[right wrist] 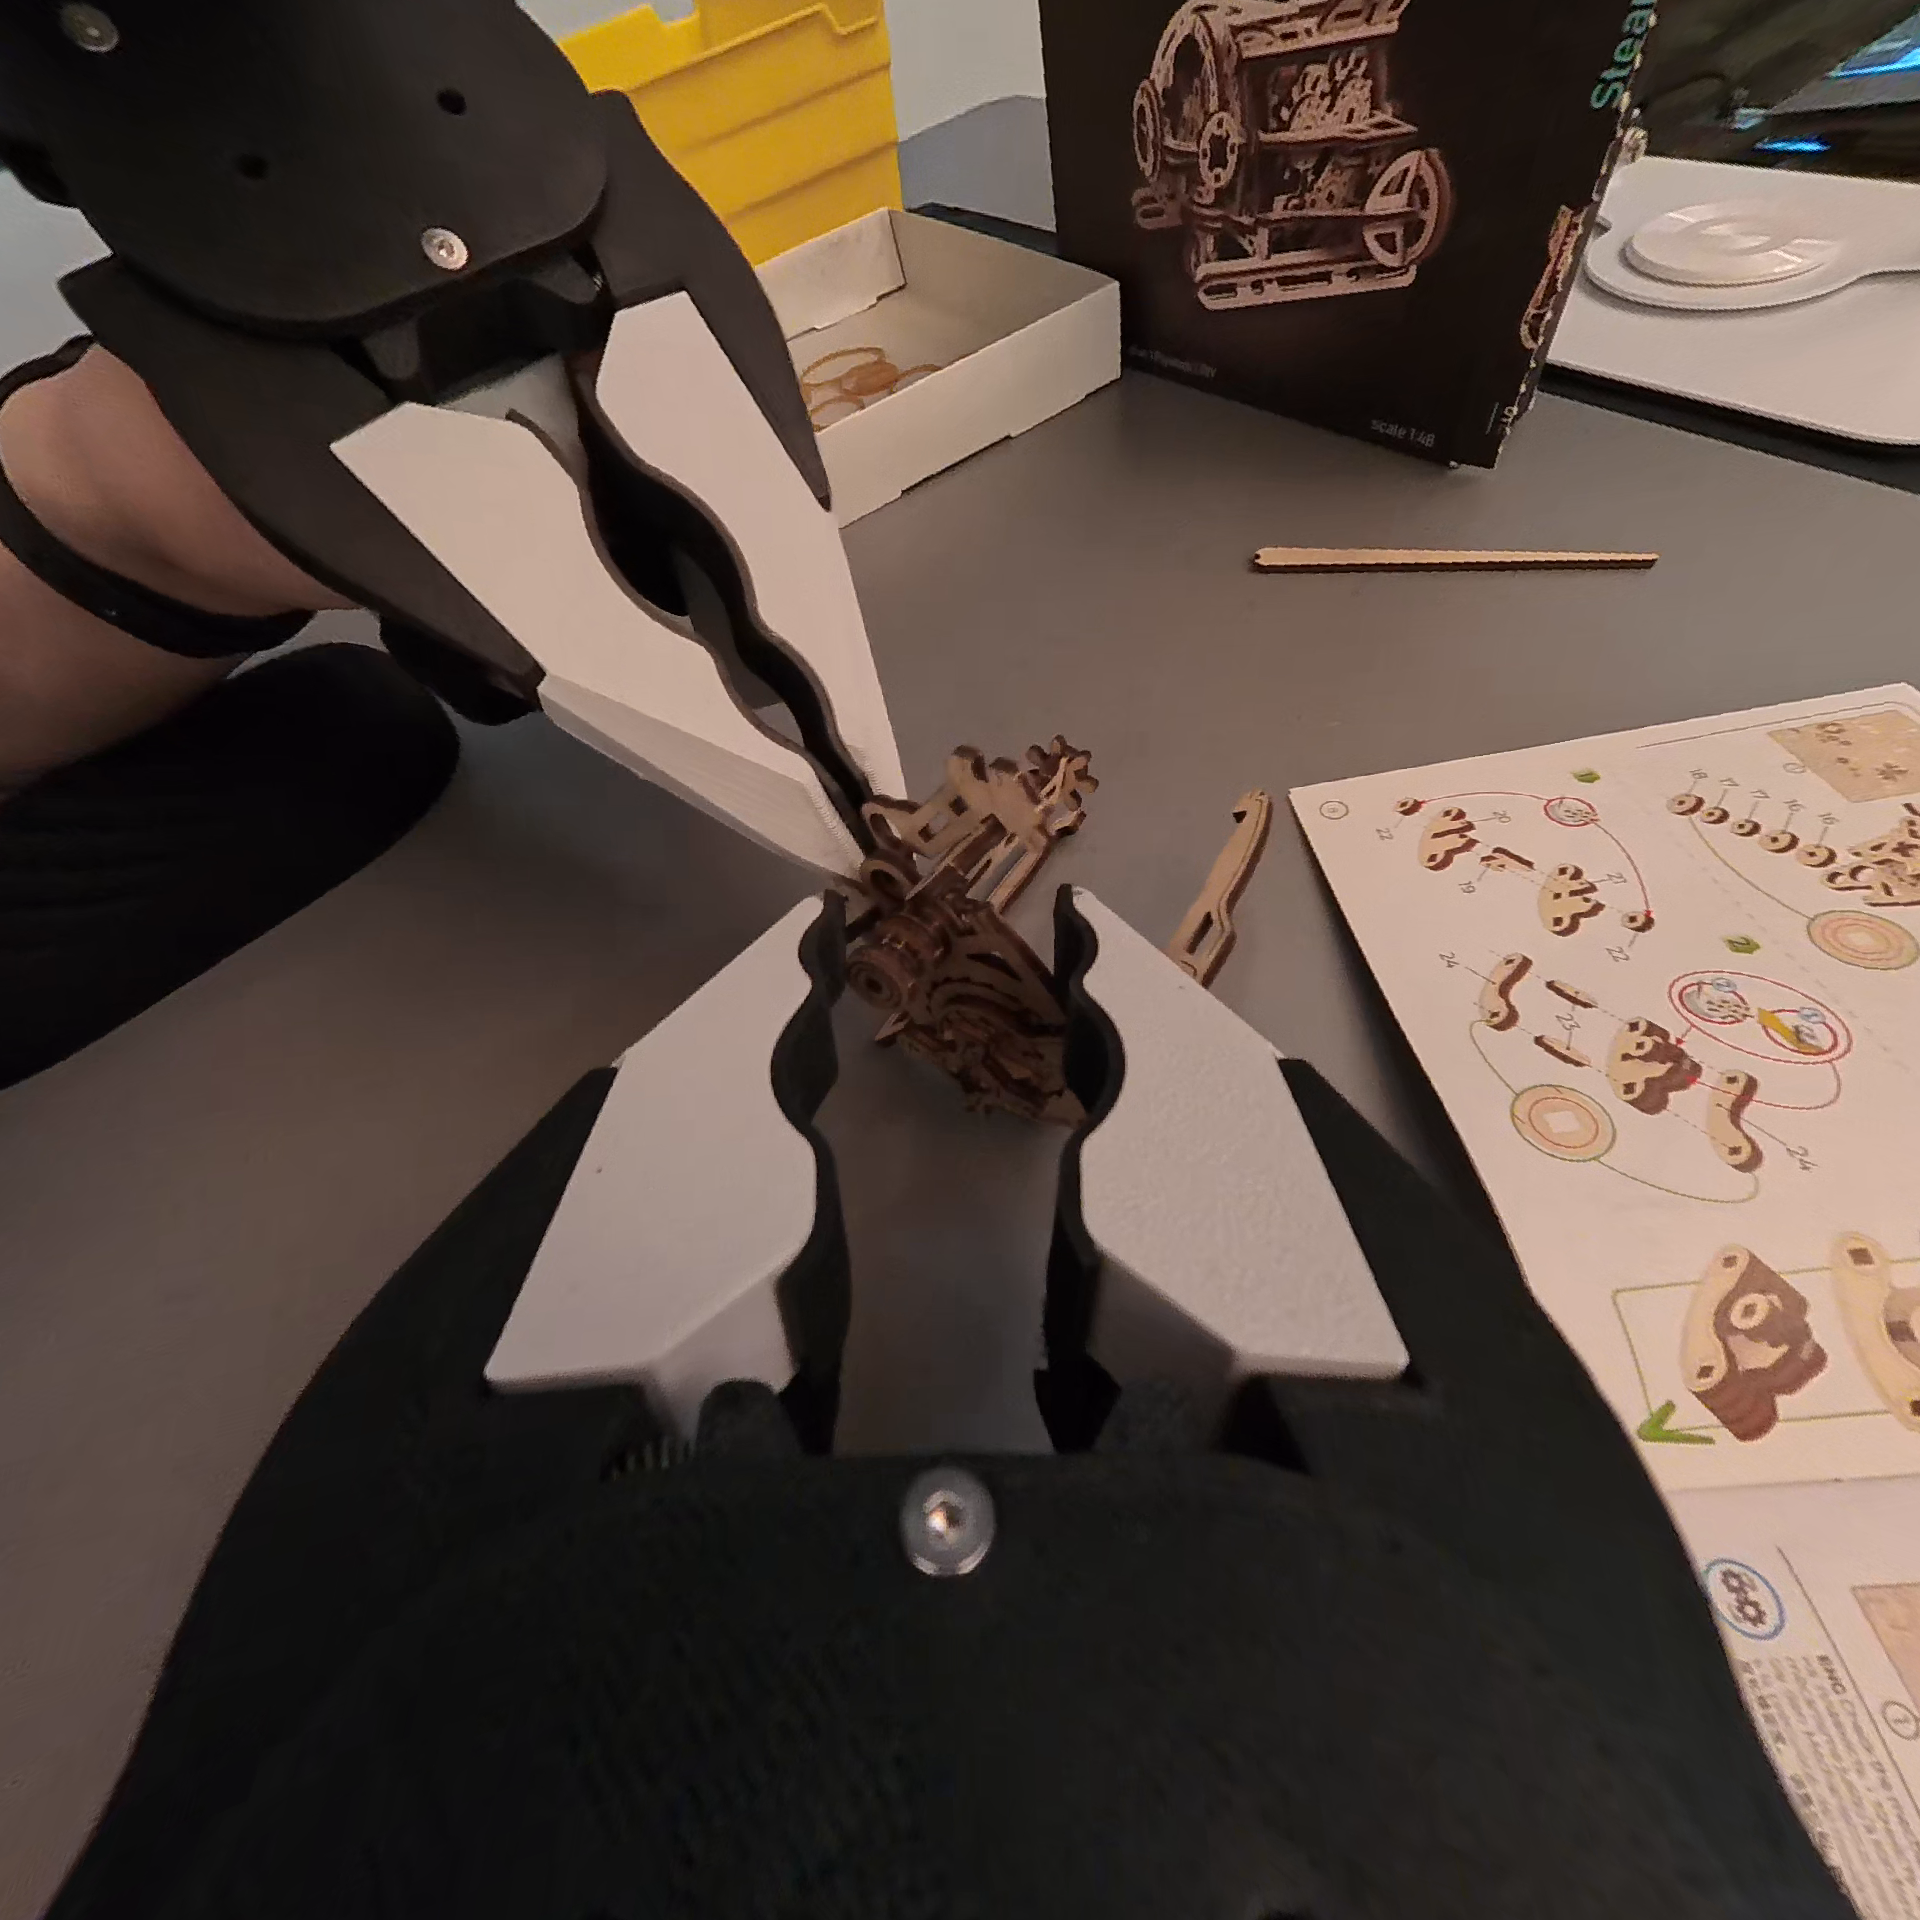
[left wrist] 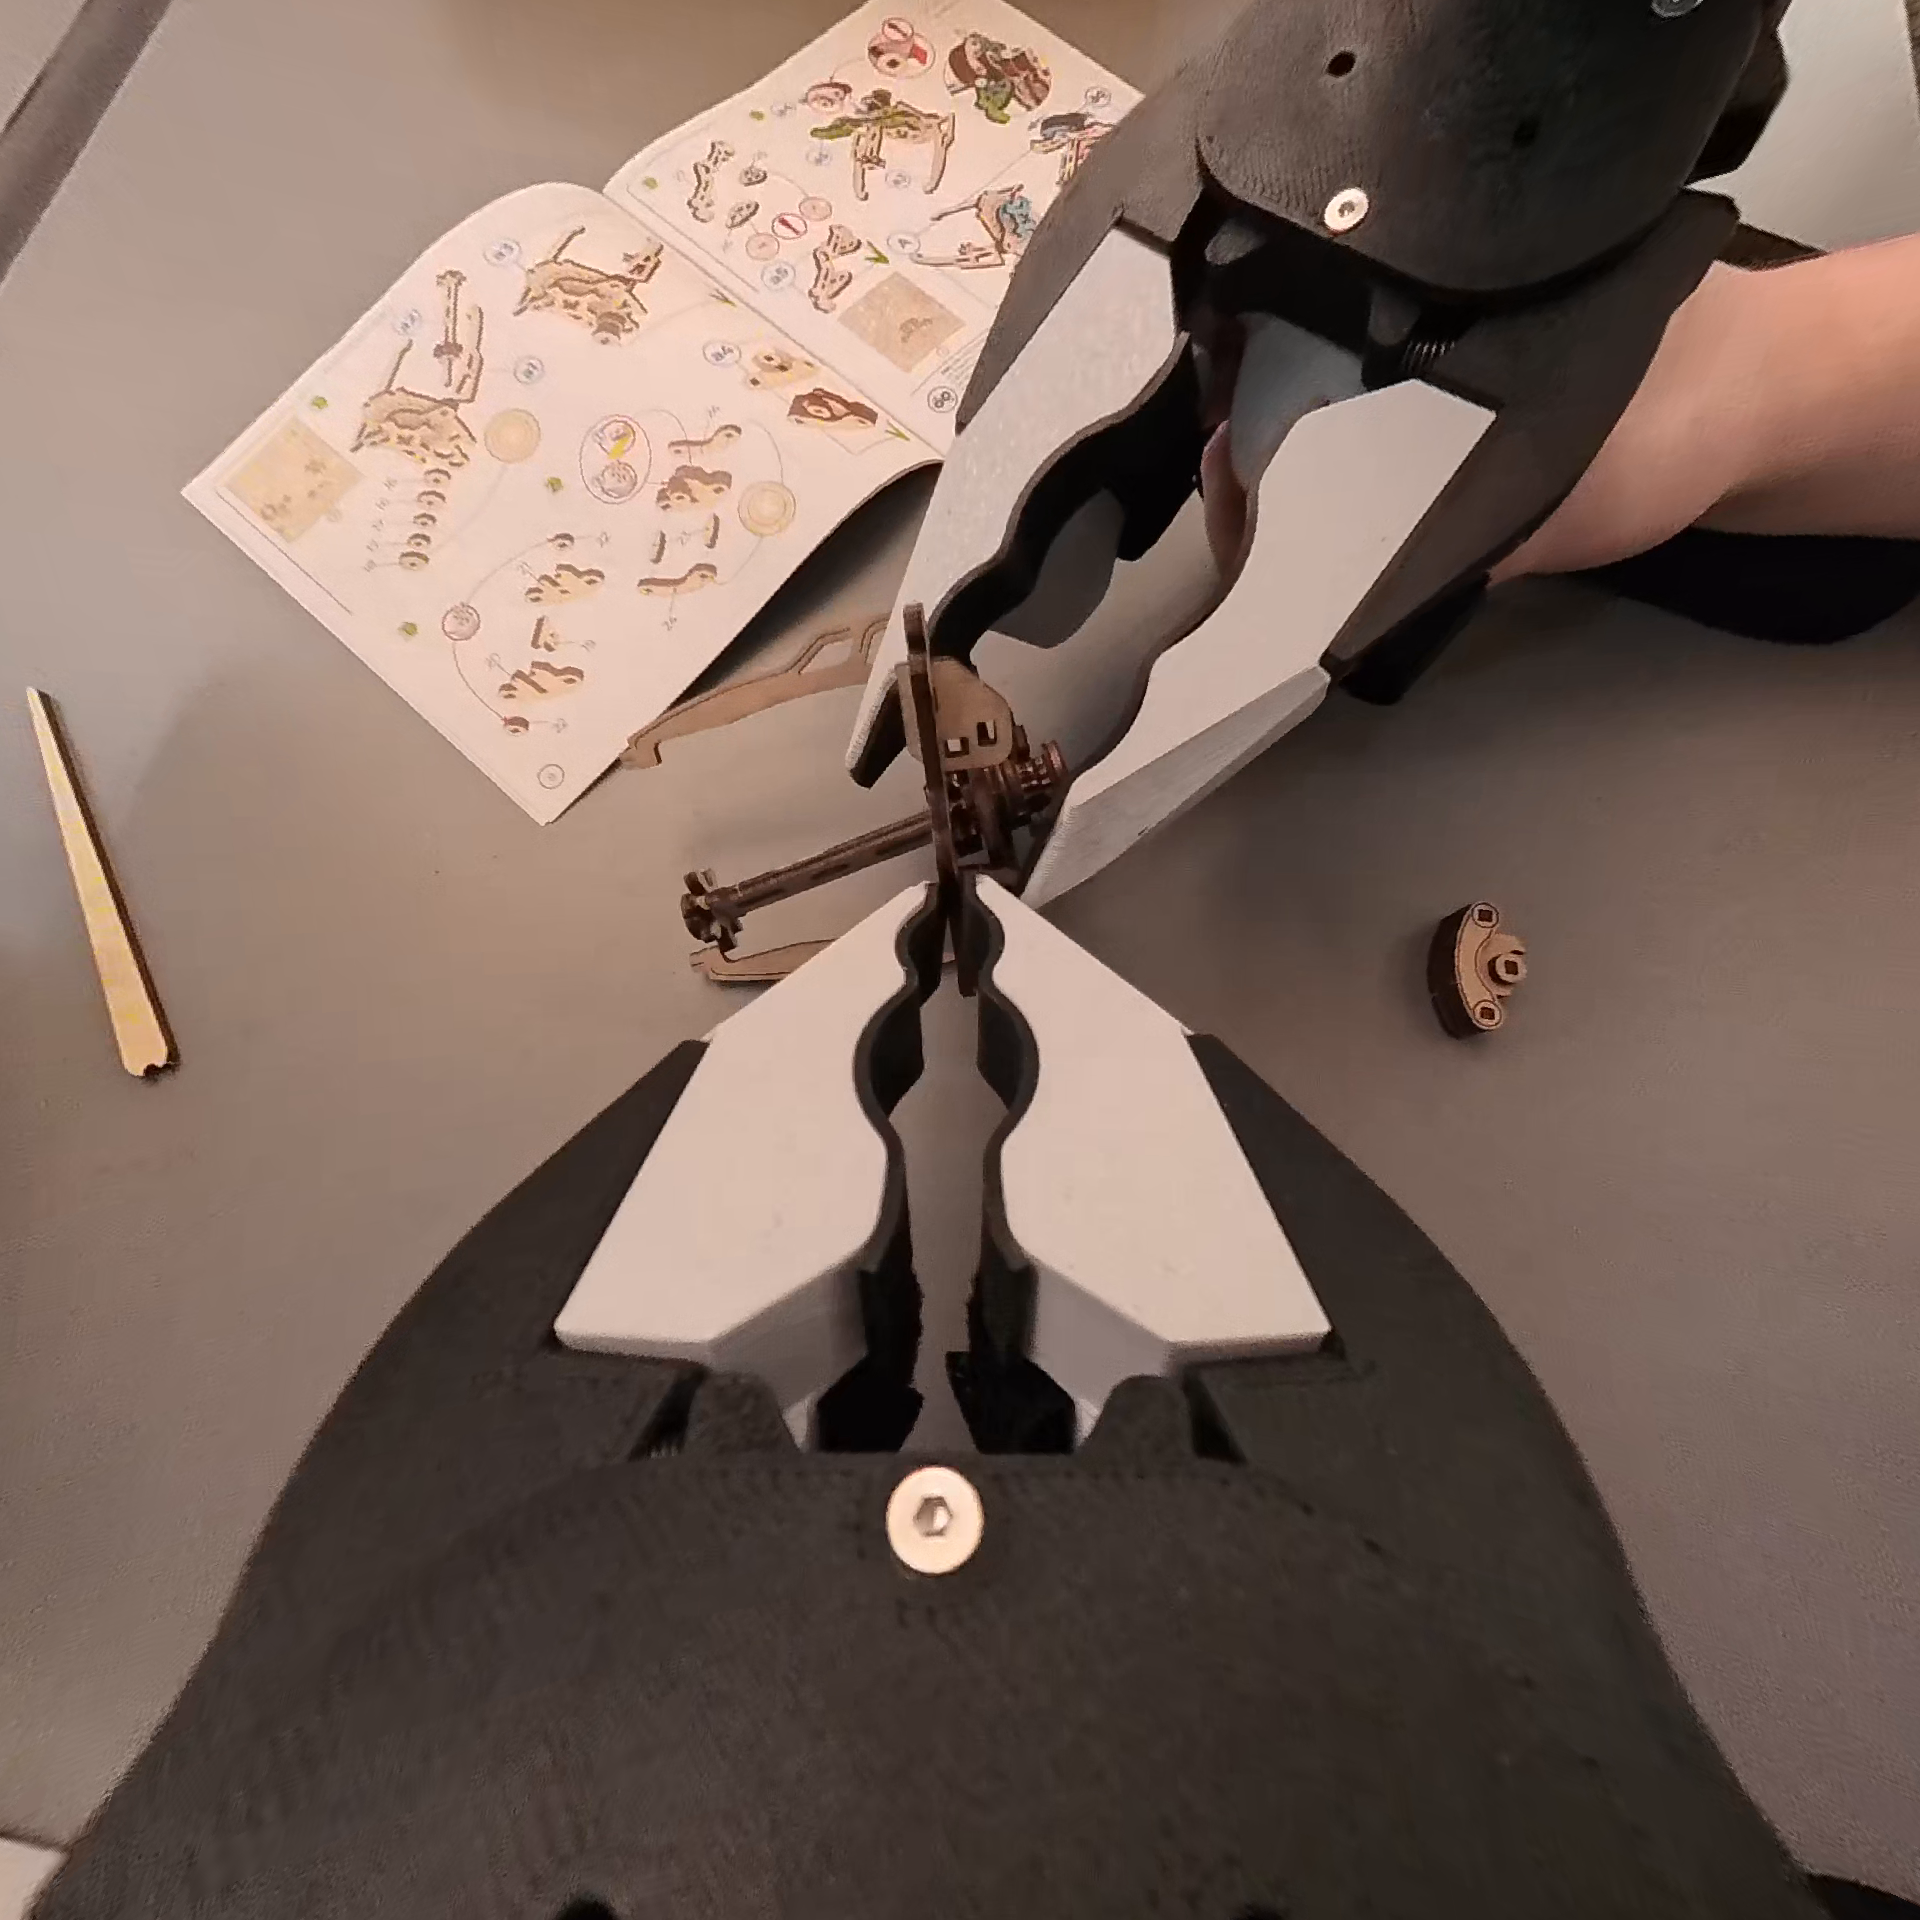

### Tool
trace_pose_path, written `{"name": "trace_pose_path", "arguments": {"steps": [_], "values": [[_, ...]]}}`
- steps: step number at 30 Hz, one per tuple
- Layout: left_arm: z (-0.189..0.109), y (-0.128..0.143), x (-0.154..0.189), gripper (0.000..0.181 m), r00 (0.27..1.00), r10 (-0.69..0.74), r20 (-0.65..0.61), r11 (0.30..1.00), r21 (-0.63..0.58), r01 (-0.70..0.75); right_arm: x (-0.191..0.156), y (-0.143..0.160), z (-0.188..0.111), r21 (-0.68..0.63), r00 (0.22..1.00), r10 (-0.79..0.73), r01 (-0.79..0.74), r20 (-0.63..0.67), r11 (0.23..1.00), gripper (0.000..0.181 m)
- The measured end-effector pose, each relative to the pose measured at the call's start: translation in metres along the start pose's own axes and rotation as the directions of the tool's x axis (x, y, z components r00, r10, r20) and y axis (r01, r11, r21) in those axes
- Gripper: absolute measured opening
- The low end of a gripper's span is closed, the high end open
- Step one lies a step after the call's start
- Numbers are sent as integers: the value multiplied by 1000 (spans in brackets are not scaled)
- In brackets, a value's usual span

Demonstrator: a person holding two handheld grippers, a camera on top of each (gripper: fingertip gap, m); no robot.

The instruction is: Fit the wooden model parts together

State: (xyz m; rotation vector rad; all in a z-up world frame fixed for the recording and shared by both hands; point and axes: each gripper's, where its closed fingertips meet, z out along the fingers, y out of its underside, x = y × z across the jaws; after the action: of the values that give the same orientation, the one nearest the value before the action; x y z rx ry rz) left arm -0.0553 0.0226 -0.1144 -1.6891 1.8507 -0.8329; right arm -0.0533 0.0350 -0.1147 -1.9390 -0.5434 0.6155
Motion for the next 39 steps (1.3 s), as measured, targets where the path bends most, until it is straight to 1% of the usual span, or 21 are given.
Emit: {"name": "trace_pose_path", "arguments": {"steps": [4,10,16,20,24,25,27,28,29,31,33,34,37,39], "values": [[0,-1,1,0,1000,-7,21,999,-41,7,-1,-1,-1,12,999,24,-24,26,1000,40],[2,1,1,0,998,29,62,995,-99,-22,-5,-5,-3,40,997,50,-53,65,998,39],[4,-1,-1,0,996,41,75,994,-105,-33,-3,-7,-7,38,997,52,-54,56,998,39],[6,-2,-2,0,997,34,68,994,-102,-27,3,-14,-13,80,993,101,-105,54,991,44],[8,-4,-3,0,997,33,67,994,-110,-26,15,-23,-26,123,988,155,-156,18,980,45],[8,-4,-3,0,997,33,68,993,-112,-26,21,-22,-30,122,987,160,-157,-15,980,46],[9,-5,-4,0,997,29,67,993,-117,-21,31,-15,-39,100,982,161,-152,-96,983,56],[9,-5,-4,0,997,25,67,993,-120,-17,38,-10,-44,96,970,190,-177,-151,980,62],[9,-5,-4,0,998,20,66,993,-121,-12,40,-7,-47,106,961,223,-207,-164,973,70],[10,-5,-5,0,998,12,66,992,-122,-4,33,-5,-48,135,936,334,-319,-110,938,78],[10,-5,-5,0,998,6,67,992,-125,3,22,2,-40,95,898,439,-434,-32,896,79],[10,-6,-5,0,998,1,68,992,-126,7,19,9,-35,58,883,469,-467,-23,882,81],[11,-6,-5,0,997,-11,77,992,-126,20,15,23,-26,-17,867,496,-497,-51,868,82],[11,-6,-6,0,996,-15,87,992,-123,25,14,21,-24,-5,860,508,-509,-46,861,80]]}}
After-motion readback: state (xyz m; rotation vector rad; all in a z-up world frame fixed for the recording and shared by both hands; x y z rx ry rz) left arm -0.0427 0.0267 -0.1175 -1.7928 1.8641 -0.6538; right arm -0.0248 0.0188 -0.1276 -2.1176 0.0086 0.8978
